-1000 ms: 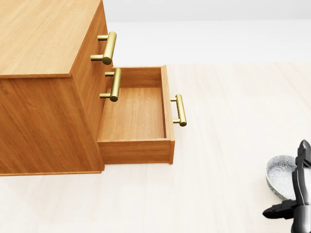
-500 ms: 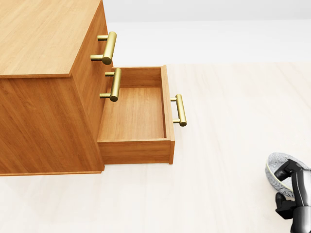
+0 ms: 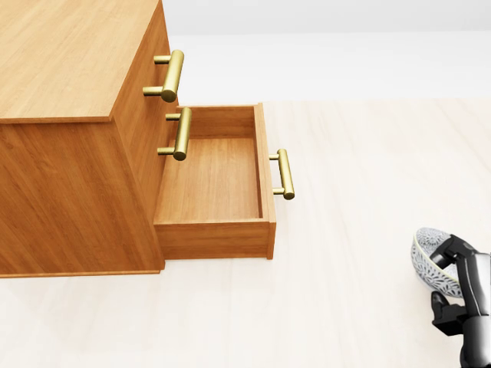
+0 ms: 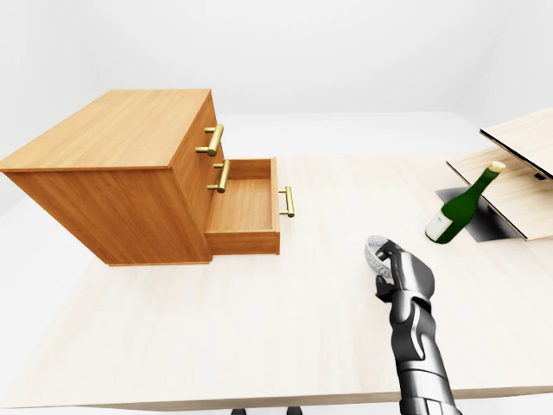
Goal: Put the bowl on top of the cabinet.
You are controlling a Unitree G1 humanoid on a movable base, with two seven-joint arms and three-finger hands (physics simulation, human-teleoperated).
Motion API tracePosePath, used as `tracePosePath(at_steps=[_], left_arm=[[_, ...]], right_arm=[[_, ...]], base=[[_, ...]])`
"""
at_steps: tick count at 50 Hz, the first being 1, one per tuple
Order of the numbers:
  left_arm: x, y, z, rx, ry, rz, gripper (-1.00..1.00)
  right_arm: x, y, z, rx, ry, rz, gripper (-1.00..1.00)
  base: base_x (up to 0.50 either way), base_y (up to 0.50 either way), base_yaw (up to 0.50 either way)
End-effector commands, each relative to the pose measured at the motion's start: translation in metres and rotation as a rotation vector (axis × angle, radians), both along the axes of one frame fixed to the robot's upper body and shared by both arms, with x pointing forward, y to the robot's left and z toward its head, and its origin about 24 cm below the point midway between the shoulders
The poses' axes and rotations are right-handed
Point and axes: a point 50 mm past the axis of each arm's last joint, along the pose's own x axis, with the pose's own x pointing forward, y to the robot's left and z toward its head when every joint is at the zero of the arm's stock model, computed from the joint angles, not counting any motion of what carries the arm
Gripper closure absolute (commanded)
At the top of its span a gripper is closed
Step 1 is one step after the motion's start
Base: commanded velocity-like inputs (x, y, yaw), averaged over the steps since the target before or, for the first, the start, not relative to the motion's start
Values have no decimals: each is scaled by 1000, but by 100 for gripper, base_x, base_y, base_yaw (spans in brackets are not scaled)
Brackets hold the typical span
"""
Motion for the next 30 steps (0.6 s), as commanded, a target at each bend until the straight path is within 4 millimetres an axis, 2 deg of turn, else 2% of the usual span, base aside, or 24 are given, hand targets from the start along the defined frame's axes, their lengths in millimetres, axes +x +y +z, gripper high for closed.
tracePosePath(at_steps=[1, 10, 18, 24, 28, 30], left_arm=[[-1, 1, 1, -1, -2, 0, -100], [0, 0, 0, 1, 0, -1, -100], [0, 0, 0, 0, -1, 1, -100], [-1, 0, 1, 1, -3, -1, -100], [-1, 0, 1, 0, -3, 0, -100], [-1, -1, 0, 1, -2, -2, -100]], right_arm=[[9, 8, 28, -76, -70, 58, 100], [23, 16, 65, -156, -127, 135, 100], [35, 32, 88, -195, -168, 201, 100], [39, 38, 95, -207, -179, 222, 100], [49, 50, 116, -253, -209, 271, 100], [51, 51, 119, -258, -214, 276, 100]], base=[[0, 0, 0], [0, 0, 0], [0, 0, 0], [0, 0, 0], [0, 0, 0], [0, 0, 0]])
